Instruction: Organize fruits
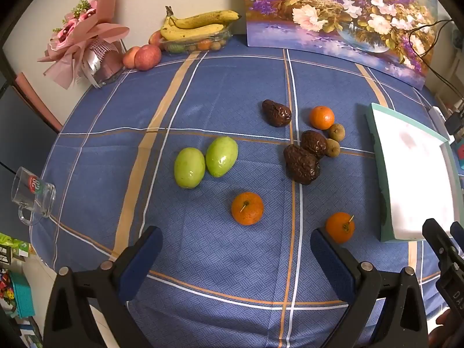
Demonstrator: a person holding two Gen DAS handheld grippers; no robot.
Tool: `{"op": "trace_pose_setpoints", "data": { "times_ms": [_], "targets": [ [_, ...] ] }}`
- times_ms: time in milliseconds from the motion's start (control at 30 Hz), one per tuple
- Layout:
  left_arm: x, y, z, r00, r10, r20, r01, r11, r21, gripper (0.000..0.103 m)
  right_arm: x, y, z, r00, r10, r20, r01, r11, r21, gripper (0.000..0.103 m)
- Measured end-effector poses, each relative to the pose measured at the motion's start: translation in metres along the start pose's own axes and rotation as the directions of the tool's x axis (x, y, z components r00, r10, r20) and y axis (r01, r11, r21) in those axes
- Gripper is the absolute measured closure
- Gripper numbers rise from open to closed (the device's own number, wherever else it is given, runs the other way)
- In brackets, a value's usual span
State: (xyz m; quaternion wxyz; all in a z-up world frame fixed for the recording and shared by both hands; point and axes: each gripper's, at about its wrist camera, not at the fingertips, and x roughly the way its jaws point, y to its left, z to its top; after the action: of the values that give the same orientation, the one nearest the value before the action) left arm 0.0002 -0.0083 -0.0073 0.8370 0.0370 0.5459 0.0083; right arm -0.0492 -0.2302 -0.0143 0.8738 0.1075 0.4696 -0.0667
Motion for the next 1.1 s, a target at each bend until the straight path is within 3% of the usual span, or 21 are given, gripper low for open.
{"op": "trace_pose_setpoints", "data": {
  "times_ms": [1100],
  "targets": [
    [0.0015, 0.0014, -0.0008, 1.000, -0.021, -0.005, 0.021, 1.000, -0.007, 0.000, 0.0024, 0.0010, -0.0003, 1.000, -0.001, -0.001, 0.001, 1.000, 0.000, 0.007]
  ]
}}
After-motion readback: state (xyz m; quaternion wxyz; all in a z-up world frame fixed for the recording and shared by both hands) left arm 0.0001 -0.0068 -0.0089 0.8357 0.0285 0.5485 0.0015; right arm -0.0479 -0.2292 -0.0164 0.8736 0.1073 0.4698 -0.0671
